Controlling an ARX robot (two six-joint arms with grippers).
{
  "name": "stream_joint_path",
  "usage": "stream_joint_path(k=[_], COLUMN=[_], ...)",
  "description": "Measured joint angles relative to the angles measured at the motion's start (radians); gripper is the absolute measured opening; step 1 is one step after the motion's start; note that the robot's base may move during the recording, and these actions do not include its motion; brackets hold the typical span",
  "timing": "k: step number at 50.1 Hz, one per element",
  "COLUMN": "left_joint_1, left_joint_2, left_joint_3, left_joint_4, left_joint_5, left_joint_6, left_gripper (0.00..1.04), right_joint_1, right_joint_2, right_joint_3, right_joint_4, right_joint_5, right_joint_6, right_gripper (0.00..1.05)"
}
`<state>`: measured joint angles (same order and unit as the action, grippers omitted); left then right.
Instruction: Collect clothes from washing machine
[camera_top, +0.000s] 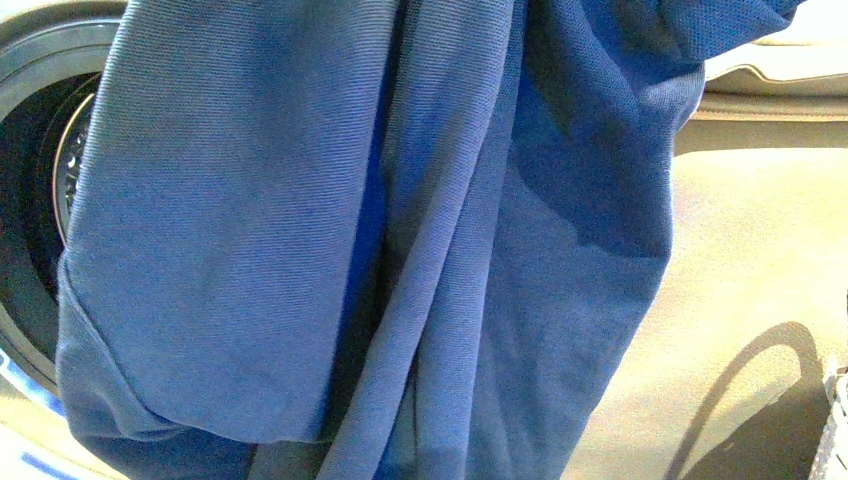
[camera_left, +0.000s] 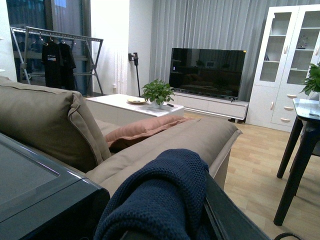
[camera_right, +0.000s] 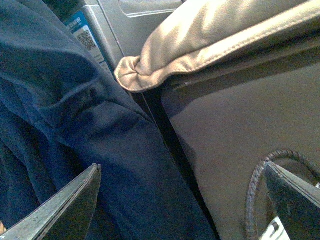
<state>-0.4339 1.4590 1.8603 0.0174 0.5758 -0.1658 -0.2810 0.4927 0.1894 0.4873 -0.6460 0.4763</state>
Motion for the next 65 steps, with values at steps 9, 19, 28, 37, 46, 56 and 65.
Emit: stream_joint_path(k=[9, 19, 28, 37, 46, 56, 65], left_joint_1=[0.000, 0.000, 0.000, 0.000, 0.000, 0.000, 0.000], left_joint_2=[0.000, 0.000, 0.000, 0.000, 0.000, 0.000, 0.000], left_joint_3=[0.000, 0.000, 0.000, 0.000, 0.000, 0.000, 0.000], left_joint_4=[0.000, 0.000, 0.000, 0.000, 0.000, 0.000, 0.000], left_joint_5=[0.000, 0.000, 0.000, 0.000, 0.000, 0.000, 0.000], left_joint_6=[0.000, 0.000, 0.000, 0.000, 0.000, 0.000, 0.000], left_gripper=[0.06, 0.06, 0.06, 0.06, 0.06, 0.06, 0.06], right_joint_1=[0.116, 0.243, 0.309, 0.353, 0.347, 0.305, 0.241], right_joint_2=[0.232, 0.373, 0.469, 0.572, 0.657, 0.646, 0.523], right_joint_3=[0.163, 0.335, 0.418, 0.488, 0.553, 0.549, 0.446], right_joint_4=[0.116, 0.186, 0.280, 0.290, 0.302, 0.370, 0.463], right_joint_5=[-0.050, -0.150, -0.257, -0.298, -0.263, -0.284, -0.381], right_joint_6=[-0.021, -0.029, 0.011, -0.014, -0.047, 0.006, 0.113], right_gripper=[0.97, 0.97, 0.97, 0.97, 0.97, 0.97, 0.97])
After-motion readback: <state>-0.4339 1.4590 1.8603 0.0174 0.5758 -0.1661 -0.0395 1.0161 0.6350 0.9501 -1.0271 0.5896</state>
